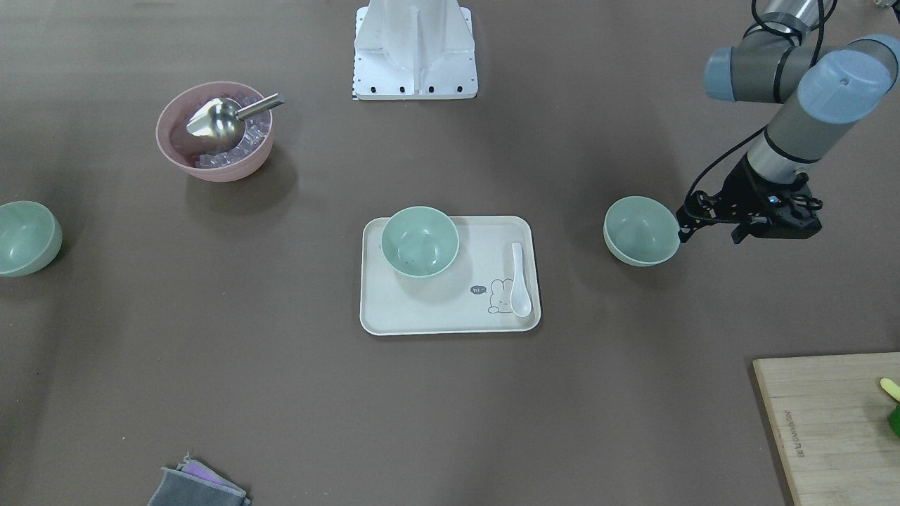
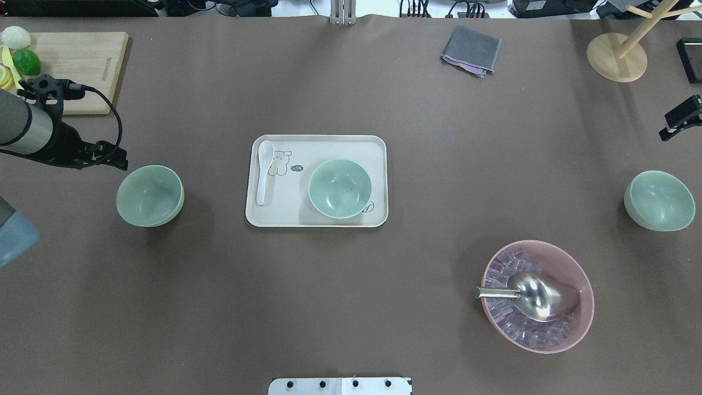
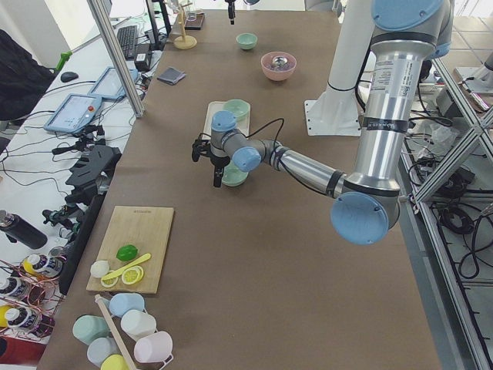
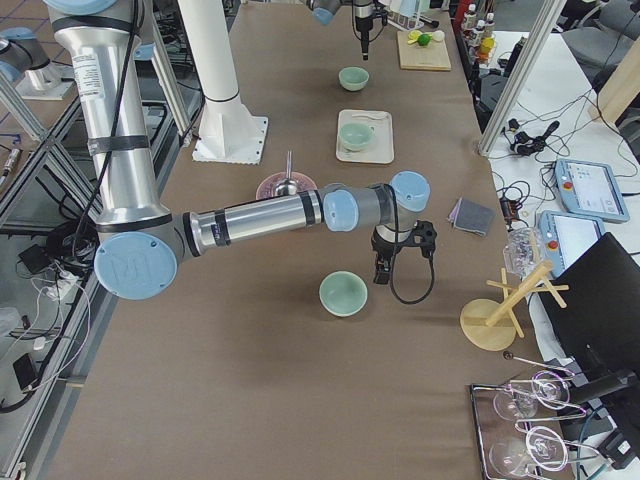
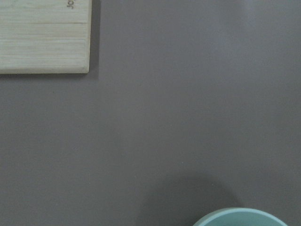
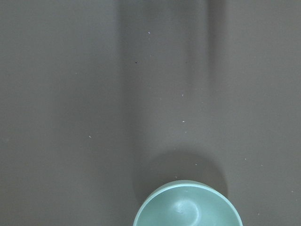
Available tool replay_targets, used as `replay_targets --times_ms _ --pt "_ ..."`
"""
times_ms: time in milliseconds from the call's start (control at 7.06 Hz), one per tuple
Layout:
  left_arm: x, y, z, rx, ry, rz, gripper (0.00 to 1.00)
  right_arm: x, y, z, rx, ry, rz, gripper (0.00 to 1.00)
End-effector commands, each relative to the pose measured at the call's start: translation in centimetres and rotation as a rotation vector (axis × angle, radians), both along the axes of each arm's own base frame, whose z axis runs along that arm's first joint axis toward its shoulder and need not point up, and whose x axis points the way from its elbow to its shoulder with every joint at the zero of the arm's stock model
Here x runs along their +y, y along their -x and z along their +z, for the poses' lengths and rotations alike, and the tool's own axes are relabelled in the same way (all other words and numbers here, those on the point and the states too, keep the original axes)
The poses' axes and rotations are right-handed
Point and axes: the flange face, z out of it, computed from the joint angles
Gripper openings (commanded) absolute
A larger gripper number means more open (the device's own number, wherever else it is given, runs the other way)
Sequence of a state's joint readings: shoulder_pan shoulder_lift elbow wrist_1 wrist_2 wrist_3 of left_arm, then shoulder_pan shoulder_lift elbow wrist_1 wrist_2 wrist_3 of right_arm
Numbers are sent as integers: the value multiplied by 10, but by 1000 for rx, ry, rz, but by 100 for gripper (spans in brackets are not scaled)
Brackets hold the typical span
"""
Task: Stack green bowls together
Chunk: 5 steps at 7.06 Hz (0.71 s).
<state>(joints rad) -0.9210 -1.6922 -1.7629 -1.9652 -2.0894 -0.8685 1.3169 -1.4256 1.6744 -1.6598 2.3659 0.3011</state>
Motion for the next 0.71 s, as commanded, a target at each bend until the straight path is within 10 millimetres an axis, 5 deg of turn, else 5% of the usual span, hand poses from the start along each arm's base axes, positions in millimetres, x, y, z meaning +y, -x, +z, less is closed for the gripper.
replay_targets --times_ms 0,283,567 --pt "18 -25 10 12 22 27 93 -3 11 -7 2 10 6 100" --pt "20 -32 14 7 19 47 59 -1 10 1 11 23 7 100" --pt "20 -33 19 2 23 52 56 1 9 5 13 31 7 100"
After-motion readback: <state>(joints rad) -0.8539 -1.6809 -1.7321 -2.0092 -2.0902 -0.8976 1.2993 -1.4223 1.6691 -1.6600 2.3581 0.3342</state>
